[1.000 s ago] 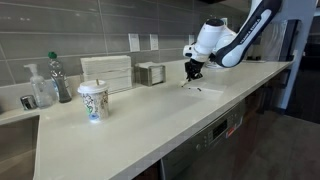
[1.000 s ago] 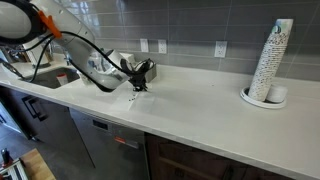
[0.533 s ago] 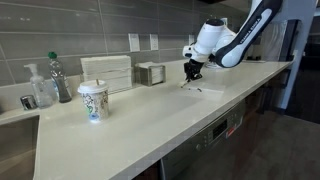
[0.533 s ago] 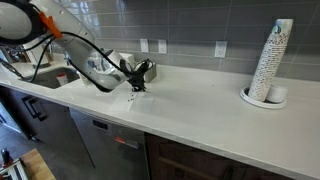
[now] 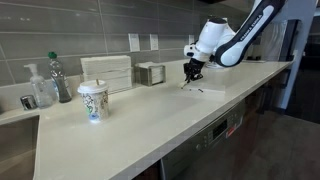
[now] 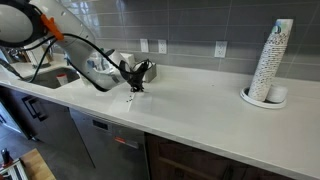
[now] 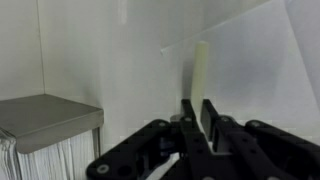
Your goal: Pick up the plastic white spoon, push the topmost beam onto the napkin with the plastic white spoon, put the plastic white spoon on the right side of the kitchen counter
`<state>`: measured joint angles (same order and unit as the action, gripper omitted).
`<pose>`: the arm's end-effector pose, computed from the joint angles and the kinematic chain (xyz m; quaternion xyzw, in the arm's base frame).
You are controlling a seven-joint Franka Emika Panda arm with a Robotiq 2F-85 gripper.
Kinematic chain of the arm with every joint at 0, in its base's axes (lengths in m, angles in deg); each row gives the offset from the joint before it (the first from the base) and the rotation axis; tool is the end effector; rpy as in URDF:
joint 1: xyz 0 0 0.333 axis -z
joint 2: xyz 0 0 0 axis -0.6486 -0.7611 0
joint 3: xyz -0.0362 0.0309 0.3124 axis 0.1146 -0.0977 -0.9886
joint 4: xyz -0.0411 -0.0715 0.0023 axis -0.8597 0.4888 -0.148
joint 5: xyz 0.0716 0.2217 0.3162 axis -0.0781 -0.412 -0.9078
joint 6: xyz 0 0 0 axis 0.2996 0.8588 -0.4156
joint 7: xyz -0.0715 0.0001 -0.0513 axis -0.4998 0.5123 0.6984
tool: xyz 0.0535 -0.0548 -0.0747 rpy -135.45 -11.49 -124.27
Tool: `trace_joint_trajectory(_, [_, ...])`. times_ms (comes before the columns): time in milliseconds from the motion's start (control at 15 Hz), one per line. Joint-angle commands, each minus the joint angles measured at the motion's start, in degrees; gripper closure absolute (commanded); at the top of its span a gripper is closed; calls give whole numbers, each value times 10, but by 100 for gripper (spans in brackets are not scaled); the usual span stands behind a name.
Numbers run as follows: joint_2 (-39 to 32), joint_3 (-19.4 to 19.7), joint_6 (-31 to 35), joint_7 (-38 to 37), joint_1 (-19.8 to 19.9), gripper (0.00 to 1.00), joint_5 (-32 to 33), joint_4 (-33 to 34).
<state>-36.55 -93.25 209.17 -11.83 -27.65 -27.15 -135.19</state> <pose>0.6367 0.0587 0.2785 0.5851 0.7544 0.1798 0.2369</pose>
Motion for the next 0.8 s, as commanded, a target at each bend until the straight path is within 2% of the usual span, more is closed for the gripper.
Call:
trace_joint_trajectory(0, [9,-59,15,72,60,97,-33,-33])
trace_joint_trajectory(400, [6,-137,14,144,136,97,-51,-54])
trace_joint_trajectory(733, [6,-184,8,180,190,97,-53,-69])
